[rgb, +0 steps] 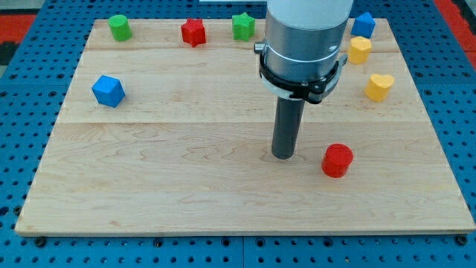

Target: Push the red circle towards the bottom side

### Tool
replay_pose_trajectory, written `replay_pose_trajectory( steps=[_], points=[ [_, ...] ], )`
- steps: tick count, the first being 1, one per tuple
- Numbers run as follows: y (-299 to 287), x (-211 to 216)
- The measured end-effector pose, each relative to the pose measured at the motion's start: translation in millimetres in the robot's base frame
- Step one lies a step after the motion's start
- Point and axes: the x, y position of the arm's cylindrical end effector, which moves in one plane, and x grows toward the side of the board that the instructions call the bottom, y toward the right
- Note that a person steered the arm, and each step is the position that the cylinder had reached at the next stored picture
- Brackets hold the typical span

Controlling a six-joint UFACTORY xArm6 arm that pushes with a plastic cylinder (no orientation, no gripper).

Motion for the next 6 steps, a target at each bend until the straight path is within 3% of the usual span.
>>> replay_pose_trajectory(
  steps=[2,4,6],
  points=[
    [19.9,20.0],
    [42.8,-7.5],
    [134.5,16.5]
  ],
)
